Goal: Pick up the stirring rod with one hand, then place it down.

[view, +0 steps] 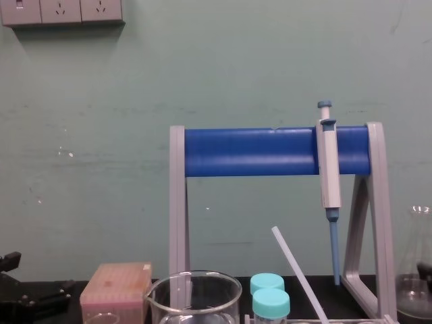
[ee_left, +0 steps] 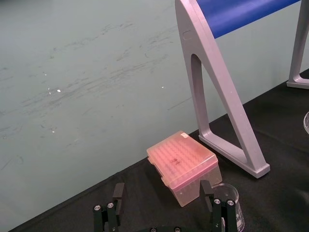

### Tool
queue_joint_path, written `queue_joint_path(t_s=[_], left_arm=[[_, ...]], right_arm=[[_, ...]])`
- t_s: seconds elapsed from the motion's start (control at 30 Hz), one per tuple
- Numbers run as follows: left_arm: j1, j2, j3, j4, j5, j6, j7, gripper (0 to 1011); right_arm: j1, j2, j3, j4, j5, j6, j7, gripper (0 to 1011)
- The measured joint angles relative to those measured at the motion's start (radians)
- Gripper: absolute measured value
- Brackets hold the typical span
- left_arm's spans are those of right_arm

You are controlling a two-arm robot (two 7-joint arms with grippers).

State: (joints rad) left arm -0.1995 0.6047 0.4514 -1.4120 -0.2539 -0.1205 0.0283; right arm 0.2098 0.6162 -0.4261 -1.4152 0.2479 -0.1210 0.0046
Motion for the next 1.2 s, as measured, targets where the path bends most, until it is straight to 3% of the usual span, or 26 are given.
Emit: queue_joint_path(t_s=[0.07,0.27,0.4,0.6,0.87,1.2], left_arm=[[0.0,0.0,0.0,0.0,0.0,0.0,0.0,1000],[0.0,0.0,0.0,0.0,0.0,0.0,0.0,1000],[0.0,0.0,0.0,0.0,0.0,0.0,0.0,1000],[0.0,0.0,0.0,0.0,0.0,0.0,0.0,1000],[0.0,0.0,0.0,0.0,0.0,0.0,0.0,1000],[0.0,0.0,0.0,0.0,0.0,0.0,0.0,1000]], right_arm=[[0.005,0.003,0.012,-0.007,0.013,0.0,0.018,1003],[0.032,0.004,0.058,-0.046,0.156,0.02,0.185,1003],[0.051,-0.005,0.066,-0.065,0.239,0.057,0.295,1003],[0.092,-0.025,0.051,-0.082,0.312,0.12,0.436,1003],[0.15,-0.057,0.0,-0.074,0.314,0.167,0.544,1003],[0.218,-0.101,-0.06,-0.025,0.3,0.275,0.556,1003]])
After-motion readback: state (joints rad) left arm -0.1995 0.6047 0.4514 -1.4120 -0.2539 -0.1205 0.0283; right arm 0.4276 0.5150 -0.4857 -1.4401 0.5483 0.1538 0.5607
